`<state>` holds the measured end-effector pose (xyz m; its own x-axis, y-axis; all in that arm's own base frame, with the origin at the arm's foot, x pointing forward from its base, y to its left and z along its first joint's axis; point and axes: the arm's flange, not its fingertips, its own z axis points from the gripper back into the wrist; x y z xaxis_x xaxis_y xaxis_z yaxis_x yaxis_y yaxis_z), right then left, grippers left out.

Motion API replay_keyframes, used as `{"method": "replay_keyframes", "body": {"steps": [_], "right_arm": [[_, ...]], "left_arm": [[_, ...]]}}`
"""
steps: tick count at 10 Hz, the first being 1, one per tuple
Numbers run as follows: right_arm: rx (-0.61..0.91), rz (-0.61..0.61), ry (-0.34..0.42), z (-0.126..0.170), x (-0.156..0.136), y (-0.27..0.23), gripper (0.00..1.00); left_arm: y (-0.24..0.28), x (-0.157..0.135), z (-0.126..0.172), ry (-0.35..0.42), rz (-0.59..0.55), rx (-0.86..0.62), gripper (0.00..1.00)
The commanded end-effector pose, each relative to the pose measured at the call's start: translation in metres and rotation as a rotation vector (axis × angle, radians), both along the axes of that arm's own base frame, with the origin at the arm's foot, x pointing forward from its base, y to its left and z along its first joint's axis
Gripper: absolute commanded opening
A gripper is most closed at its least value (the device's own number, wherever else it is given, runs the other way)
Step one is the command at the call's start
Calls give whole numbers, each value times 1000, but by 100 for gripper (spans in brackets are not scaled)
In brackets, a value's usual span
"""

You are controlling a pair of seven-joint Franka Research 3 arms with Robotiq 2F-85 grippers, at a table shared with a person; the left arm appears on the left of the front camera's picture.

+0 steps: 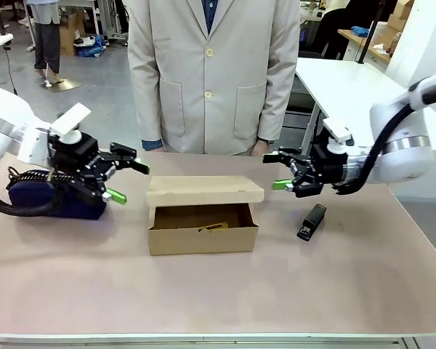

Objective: Pack the item into the box.
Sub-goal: Close the Mailer Box.

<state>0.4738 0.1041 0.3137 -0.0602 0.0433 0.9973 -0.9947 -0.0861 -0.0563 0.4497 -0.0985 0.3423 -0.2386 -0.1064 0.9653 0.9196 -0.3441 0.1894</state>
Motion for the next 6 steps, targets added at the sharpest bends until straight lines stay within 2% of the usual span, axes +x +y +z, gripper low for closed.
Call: {"method": "replay_keyframes", "body": {"steps": [1,2,3,4,5,6], "right_arm": [[-9,-41,-20,19,-10,-20,100],[52,-108,10,25,-5,-22,100],[106,-195,74,28,2,-8,100],[182,-325,182,28,9,11,100],[187,-356,266,26,15,33,100],[164,-357,312,23,18,47,100]], "left_arm": [[11,-11,11,-63,79,-102,100],[5,-7,14,-62,149,-182,100],[-6,-2,15,-31,199,-257,100],[-22,5,9,10,240,-272,100],[-34,12,0,62,276,-260,100],[-39,17,-7,106,292,-244,100]]}}
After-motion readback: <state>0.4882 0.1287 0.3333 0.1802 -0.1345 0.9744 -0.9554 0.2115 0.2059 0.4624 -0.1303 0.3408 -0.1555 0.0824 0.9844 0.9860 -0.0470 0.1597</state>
